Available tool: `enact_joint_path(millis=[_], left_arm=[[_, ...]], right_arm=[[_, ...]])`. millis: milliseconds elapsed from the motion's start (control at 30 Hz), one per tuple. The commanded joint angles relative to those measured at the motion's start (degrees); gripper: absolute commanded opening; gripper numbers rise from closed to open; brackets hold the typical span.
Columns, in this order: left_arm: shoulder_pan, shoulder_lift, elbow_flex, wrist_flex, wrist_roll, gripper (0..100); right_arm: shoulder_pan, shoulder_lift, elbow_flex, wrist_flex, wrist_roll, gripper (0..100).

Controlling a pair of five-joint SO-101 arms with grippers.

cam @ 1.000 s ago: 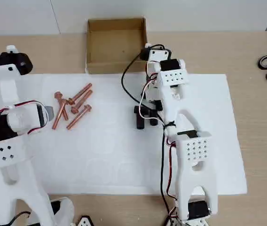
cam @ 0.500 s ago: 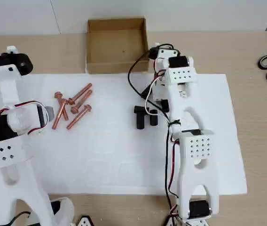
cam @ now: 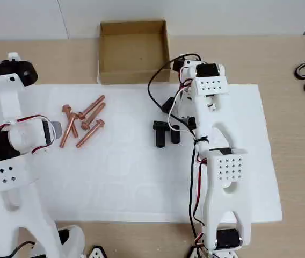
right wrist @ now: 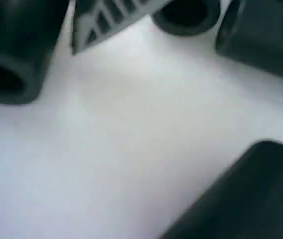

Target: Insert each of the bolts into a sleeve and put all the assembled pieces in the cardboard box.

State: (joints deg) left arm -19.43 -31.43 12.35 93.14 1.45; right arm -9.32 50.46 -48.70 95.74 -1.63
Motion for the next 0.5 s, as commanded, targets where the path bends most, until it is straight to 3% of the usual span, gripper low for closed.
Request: enact_joint_path(millis=[0, 467], left_arm=[[0.0, 0.1, -2.1, 0.4, -0.3, 20], [0.0, 0.1, -2.1, 0.4, -0.3, 20]], right_arm=[[-0.3, -0.6, 0.9, 0.3, 0.4, 17.9], [-0.3, -0.6, 0.5, -1.5, 1.4, 17.7]])
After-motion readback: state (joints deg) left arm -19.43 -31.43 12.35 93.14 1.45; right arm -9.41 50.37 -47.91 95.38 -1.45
